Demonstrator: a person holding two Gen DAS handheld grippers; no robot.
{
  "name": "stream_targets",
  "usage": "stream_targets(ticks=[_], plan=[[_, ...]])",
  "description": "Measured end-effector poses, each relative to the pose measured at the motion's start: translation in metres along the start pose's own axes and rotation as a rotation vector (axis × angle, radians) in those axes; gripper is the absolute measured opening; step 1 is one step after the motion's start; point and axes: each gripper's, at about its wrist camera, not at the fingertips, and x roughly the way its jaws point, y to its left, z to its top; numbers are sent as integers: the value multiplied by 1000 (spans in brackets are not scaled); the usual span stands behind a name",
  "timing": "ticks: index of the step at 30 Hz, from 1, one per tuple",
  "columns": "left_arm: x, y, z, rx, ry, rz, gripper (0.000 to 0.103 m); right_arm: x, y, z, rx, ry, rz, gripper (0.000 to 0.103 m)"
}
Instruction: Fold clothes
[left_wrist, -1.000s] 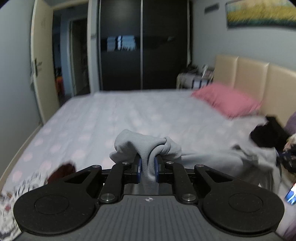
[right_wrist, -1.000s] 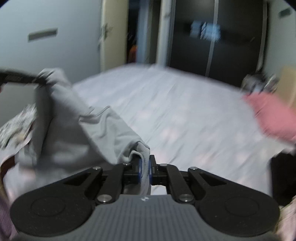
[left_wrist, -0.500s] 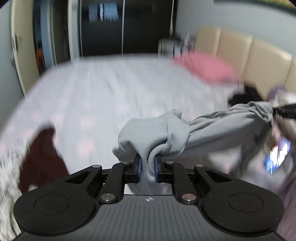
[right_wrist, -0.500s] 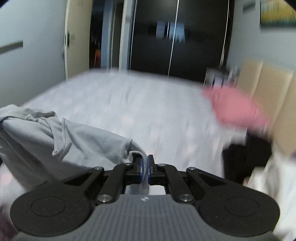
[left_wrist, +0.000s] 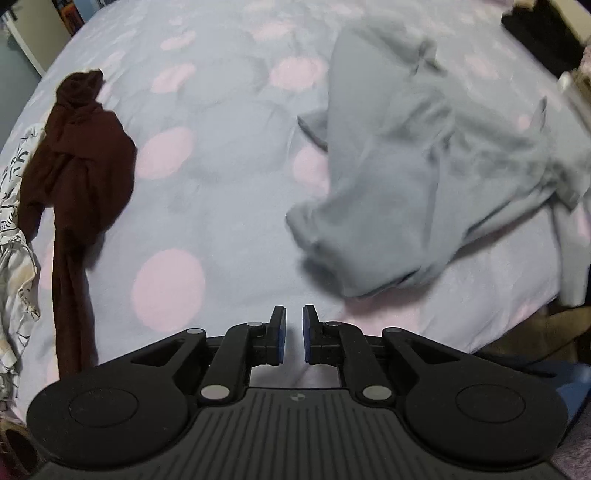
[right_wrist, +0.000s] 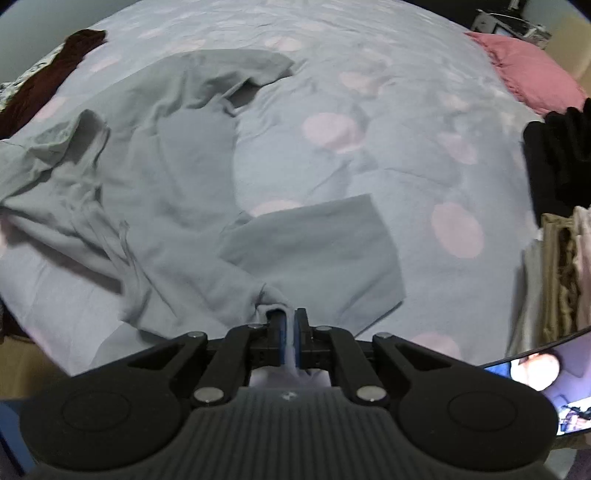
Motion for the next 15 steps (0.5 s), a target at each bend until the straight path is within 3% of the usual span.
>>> stream_targets(ticks=[4,11,15], plan=[[-19,-16,0,35,-104,-12,14,-9,6,-2,-47,-47,9,27],[-28,-78,29,173,-236,-56,23,-31,19,-5,-147,-143,16,27],[-17,-112,46,269,-253,-16,29,-43,26,-6,-204,-198,20,28]])
